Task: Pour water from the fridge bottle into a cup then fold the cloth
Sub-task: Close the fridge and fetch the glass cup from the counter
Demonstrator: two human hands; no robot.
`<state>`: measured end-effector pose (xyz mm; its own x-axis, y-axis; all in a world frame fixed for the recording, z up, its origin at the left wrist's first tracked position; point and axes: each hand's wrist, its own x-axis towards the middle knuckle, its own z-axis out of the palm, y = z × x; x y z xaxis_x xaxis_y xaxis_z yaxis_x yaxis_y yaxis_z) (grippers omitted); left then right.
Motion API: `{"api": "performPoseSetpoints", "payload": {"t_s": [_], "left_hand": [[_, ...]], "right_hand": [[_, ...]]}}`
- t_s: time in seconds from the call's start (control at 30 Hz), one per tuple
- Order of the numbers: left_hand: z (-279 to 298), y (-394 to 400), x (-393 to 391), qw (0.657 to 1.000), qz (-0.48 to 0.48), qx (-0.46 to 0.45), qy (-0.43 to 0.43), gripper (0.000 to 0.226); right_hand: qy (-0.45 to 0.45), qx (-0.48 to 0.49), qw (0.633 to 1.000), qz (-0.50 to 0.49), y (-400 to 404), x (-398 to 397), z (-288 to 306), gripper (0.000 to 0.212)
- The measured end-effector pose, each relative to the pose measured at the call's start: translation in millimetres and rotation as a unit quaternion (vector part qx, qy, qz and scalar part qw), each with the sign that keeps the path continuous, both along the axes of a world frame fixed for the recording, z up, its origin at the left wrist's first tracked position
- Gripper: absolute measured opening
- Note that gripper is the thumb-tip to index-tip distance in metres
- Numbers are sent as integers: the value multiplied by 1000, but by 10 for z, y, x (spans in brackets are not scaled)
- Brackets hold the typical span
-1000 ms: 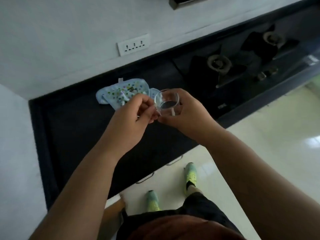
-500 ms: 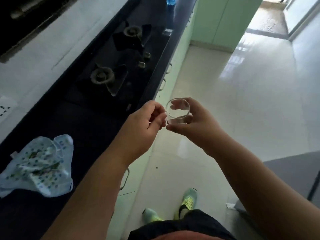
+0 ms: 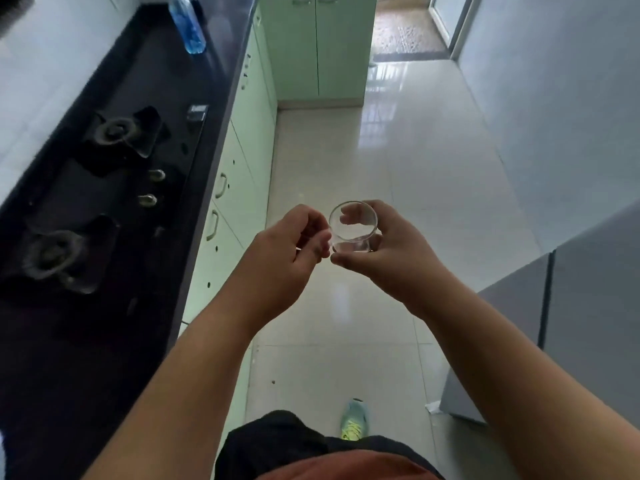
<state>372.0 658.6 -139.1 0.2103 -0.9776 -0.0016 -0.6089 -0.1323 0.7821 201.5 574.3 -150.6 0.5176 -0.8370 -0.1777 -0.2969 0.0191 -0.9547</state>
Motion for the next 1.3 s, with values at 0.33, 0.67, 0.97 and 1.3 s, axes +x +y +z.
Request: {"api": "performPoseSetpoints", "payload": {"t_s": [0.33,0.67,0.97,1.3], "left_hand": [[-139,-1306,90,999,-49,7,3,1],[-234,-3250,607,993,-109,7,41,5],[-99,-4882,857,989,-144,15,13,6],[-120,-6610,933,1000,-24,7,-1,3]], "right_hand": [[30,-10,999,-37,-1145,5,-104,54],[90,-35,990,-105,-2865,489,-81,55],[51,-28,988,-146,-4373,705,-84,53],[36,-39,999,-14,-6565,916,-146,56]]}}
